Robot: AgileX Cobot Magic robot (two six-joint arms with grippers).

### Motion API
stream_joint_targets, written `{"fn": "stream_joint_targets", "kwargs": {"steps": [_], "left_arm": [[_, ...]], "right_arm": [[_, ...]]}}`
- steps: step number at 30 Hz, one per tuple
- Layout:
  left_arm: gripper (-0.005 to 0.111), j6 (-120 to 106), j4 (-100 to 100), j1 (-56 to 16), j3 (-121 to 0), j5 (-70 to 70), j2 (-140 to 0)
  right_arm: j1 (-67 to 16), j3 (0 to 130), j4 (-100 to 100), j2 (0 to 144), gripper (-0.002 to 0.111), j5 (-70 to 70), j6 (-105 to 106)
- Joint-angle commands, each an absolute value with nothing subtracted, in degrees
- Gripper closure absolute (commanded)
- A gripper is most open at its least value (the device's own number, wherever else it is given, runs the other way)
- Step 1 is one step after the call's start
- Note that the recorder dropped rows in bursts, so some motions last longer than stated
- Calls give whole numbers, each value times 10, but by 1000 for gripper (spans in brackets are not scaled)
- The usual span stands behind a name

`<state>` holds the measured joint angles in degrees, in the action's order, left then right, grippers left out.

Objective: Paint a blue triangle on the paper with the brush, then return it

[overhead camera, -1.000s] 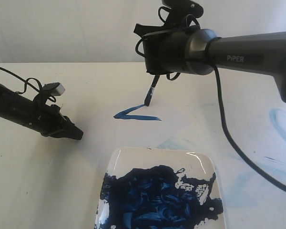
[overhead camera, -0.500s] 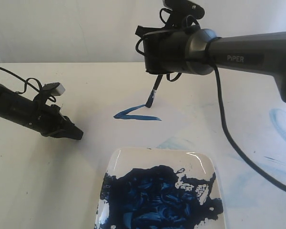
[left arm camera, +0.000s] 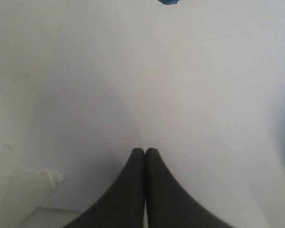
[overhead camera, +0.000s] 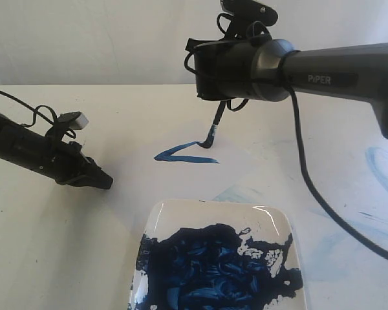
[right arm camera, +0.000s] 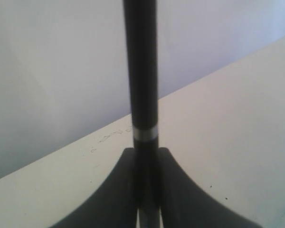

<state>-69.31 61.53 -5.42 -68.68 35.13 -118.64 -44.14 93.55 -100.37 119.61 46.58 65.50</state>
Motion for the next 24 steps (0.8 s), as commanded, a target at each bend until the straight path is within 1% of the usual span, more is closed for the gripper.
{"fn": "stream_joint_targets", "kwargs": {"steps": [1, 24], "left_arm": [[107, -693, 617, -54, -688, 352, -1187], [107, -692, 617, -54, -688, 352, -1187]], "right_arm": [[-450, 932, -999, 1192, 108, 483, 669], [-462, 932, -999, 1188, 108, 513, 692]]}}
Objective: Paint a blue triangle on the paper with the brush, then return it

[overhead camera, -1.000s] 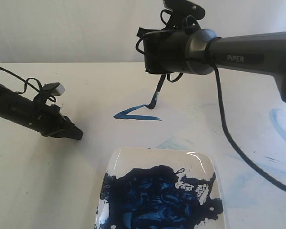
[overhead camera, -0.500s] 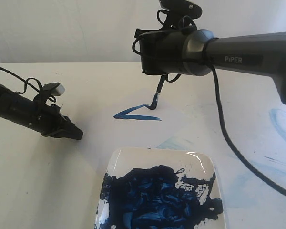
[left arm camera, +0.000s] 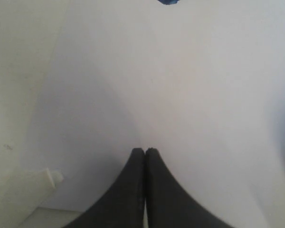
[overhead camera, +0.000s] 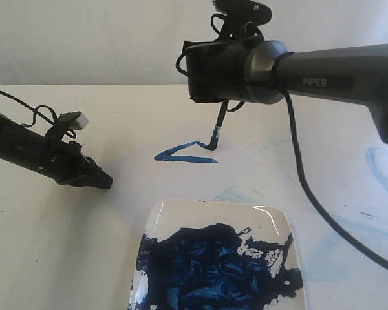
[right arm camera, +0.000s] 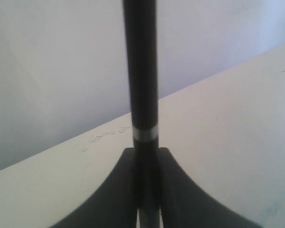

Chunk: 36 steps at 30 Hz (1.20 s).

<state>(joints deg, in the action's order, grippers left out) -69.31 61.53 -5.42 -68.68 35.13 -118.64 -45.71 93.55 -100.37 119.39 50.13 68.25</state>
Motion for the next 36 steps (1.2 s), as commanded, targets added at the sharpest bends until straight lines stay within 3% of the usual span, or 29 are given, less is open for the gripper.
{"fn": "stream_joint_targets", "kwargs": {"steps": [1, 36], "left_arm": [[107, -692, 617, -54, -688, 352, -1187], [107, -693, 617, -54, -688, 354, -1187]], "right_arm": [[-463, 932, -999, 1188, 108, 513, 692], [-483, 932, -999, 1188, 108, 554, 709]]}}
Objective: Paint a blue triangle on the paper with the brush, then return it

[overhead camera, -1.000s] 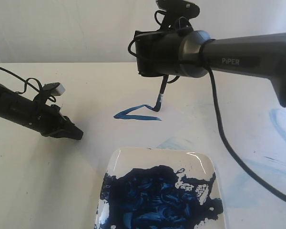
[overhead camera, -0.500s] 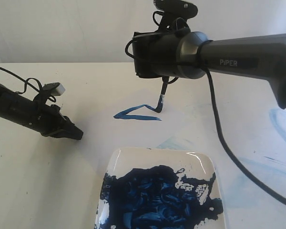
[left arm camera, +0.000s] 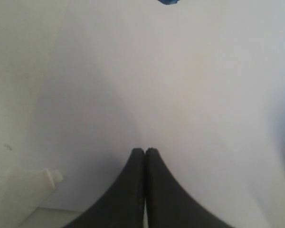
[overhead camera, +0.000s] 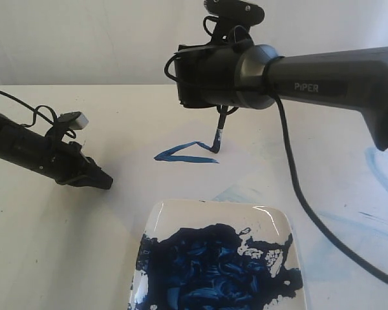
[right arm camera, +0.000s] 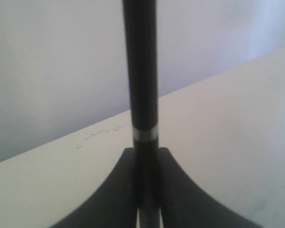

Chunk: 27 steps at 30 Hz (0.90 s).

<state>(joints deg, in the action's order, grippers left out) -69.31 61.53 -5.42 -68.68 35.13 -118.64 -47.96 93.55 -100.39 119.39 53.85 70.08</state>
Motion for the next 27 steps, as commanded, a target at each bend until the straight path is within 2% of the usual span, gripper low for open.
{"fn": "stream_joint_targets", "kwargs": {"steps": [1, 27], "left_arm": [[107, -693, 617, -54, -688, 354, -1187], [107, -692, 617, -54, -688, 354, -1187]], "right_arm": [[-483, 932, -999, 1188, 108, 555, 715], [-502, 932, -999, 1183, 108, 594, 733]]}}
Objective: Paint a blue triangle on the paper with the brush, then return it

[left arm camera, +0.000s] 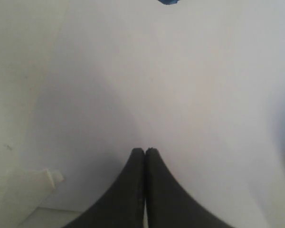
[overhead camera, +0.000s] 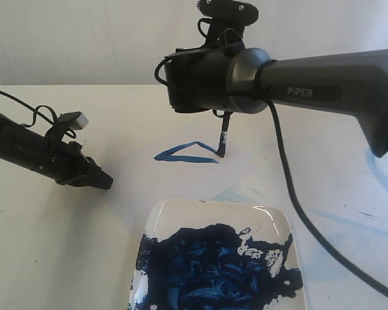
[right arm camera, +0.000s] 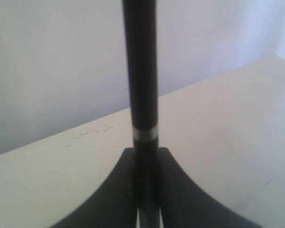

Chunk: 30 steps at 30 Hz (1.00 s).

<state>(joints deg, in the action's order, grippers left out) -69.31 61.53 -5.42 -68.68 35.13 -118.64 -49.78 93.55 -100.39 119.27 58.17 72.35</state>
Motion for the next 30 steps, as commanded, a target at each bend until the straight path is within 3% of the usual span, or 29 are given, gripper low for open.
{"fn": "stream_joint_targets", "kwargs": {"steps": [1, 22, 30], "left_arm": [[107, -692, 617, -54, -688, 354, -1187], [107, -692, 617, -54, -688, 355, -1187], [107, -692, 617, -54, -688, 355, -1187]], "right_arm": [[-502, 931, -999, 1183, 108, 594, 732], [-502, 924, -999, 1177, 108, 606, 736], [-502, 925, -999, 1177, 108, 552, 732]]}}
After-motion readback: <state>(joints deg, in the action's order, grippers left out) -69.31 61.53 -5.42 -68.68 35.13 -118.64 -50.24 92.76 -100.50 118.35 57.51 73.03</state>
